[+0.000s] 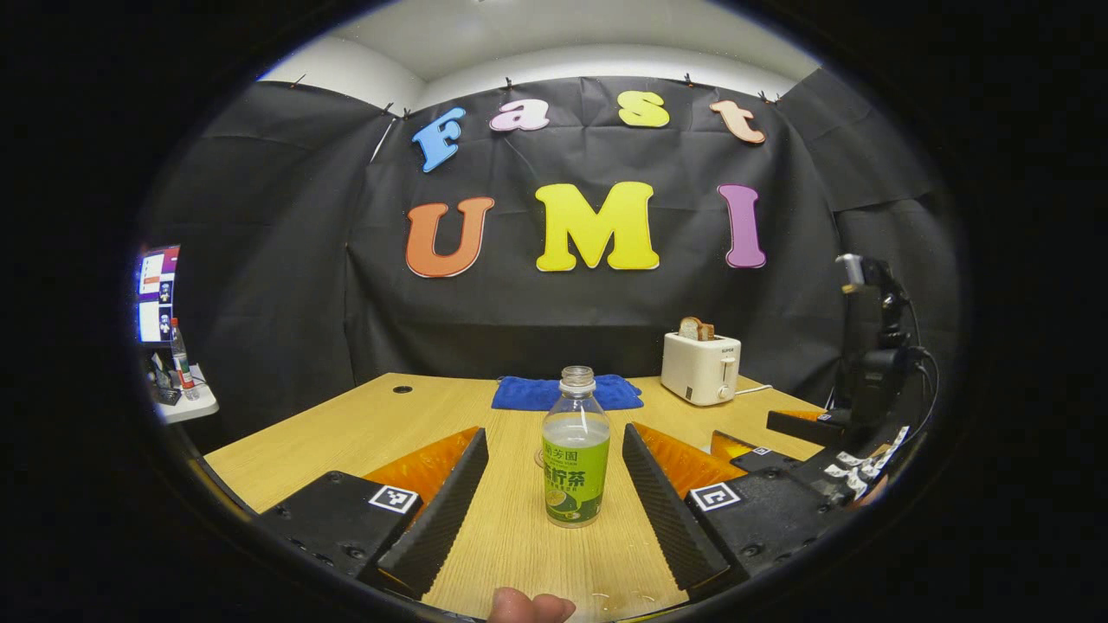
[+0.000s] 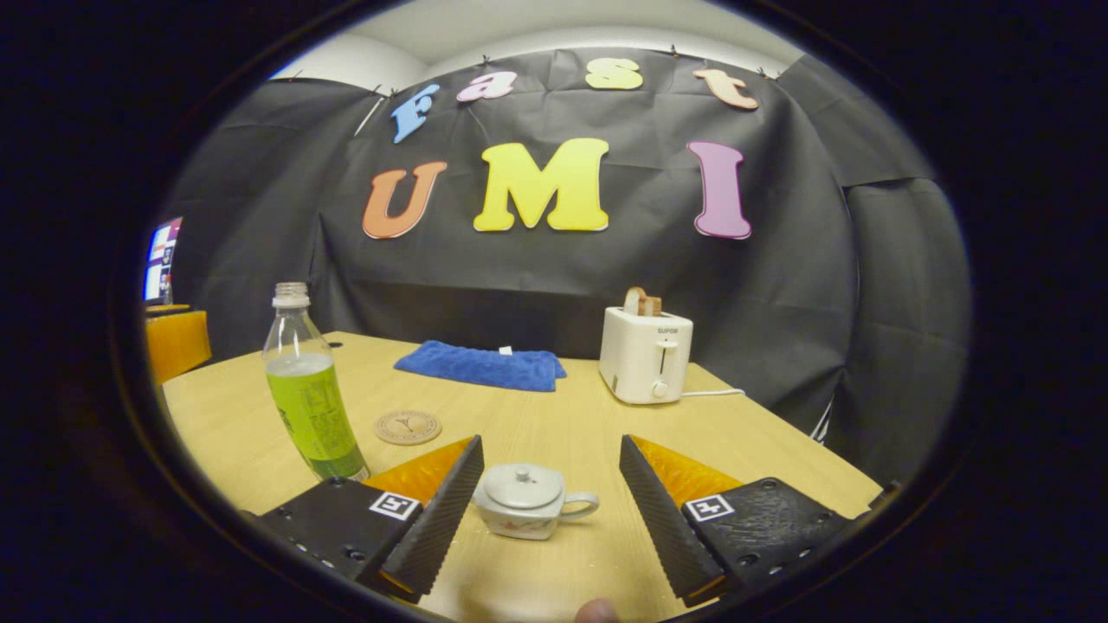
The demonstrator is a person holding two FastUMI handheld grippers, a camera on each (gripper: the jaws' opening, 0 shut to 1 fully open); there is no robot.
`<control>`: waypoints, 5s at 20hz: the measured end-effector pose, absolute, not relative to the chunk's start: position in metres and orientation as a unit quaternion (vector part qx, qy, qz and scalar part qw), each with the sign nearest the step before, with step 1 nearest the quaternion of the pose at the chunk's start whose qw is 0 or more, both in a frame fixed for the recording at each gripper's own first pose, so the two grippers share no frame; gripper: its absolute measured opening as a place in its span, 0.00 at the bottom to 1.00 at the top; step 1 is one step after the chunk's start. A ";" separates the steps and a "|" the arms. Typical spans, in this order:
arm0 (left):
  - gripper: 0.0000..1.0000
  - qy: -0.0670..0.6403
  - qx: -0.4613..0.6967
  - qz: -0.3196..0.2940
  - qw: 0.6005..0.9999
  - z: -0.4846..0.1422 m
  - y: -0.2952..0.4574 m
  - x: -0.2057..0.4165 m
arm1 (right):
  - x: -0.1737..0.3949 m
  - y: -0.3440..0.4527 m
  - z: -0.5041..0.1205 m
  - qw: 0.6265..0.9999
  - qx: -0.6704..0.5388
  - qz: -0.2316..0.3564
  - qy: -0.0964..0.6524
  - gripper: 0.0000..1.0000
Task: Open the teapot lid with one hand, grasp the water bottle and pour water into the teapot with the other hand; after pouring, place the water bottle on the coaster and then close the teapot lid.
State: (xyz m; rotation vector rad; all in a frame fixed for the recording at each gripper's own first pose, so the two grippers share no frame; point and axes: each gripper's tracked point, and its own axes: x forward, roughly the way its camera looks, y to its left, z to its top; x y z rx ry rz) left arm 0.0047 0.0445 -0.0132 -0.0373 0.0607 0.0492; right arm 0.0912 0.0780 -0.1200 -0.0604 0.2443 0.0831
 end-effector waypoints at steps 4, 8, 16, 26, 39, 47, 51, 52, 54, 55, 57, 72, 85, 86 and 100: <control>0.98 0.032 -0.022 0.032 0.999 -0.015 0.054 0.005 | 0.103 0.087 -0.132 0.989 -0.037 0.044 0.138 0.88; 0.98 0.034 -0.024 0.035 0.999 -0.014 0.057 0.006 | 0.108 0.090 -0.138 0.987 -0.045 0.035 0.149 0.65; 0.98 0.037 -0.025 0.035 0.998 -0.017 0.061 0.007 | 0.108 0.100 -0.142 0.984 -0.060 0.040 0.161 0.31; 0.98 0.043 -0.029 0.037 0.998 -0.022 0.065 0.009 | 0.111 0.100 -0.144 0.984 -0.049 0.048 0.167 0.01; 0.98 0.104 -0.076 -0.014 0.992 -0.070 0.031 0.019 | 0.088 0.082 -0.089 0.990 -0.014 0.079 0.115 0.00; 0.98 0.138 -0.051 -0.005 0.989 -0.112 0.013 0.043 | 0.067 0.053 -0.086 0.991 -0.016 0.076 0.113 0.00; 0.99 0.149 -0.047 0.009 0.988 -0.126 0.020 0.063 | 0.066 0.043 -0.083 0.991 -0.015 0.071 0.112 0.00; 0.99 0.150 -0.050 0.011 0.987 -0.127 0.021 0.068 | 0.066 0.042 -0.083 0.991 -0.016 0.070 0.112 0.00; 0.99 0.148 -0.053 0.011 0.988 -0.128 0.022 0.077 | 0.065 0.039 -0.083 0.991 -0.016 0.068 0.112 0.00; 0.99 0.150 -0.053 0.010 0.987 -0.130 0.023 0.080 | 0.065 0.038 -0.083 0.991 -0.016 0.067 0.113 0.00; 0.98 0.155 -0.048 0.012 0.987 -0.135 0.024 0.086 | 0.065 0.036 -0.084 0.991 -0.016 0.066 0.113 0.00; 0.76 0.175 0.079 0.015 0.981 -0.114 0.036 0.085 | 0.062 0.021 -0.085 0.991 0.000 0.067 0.116 0.00; 0.76 0.219 0.373 0.008 0.902 -0.095 0.048 0.081 | 0.056 -0.015 -0.087 0.992 0.002 0.056 0.116 0.00; 0.76 0.222 0.392 0.005 0.893 -0.093 0.047 0.081 | 0.056 -0.018 -0.088 0.992 0.002 0.055 0.118 0.00; 0.75 0.234 0.626 -0.023 0.743 -0.086 0.036 0.100 | 0.050 -0.047 -0.104 0.991 0.008 0.046 0.129 0.00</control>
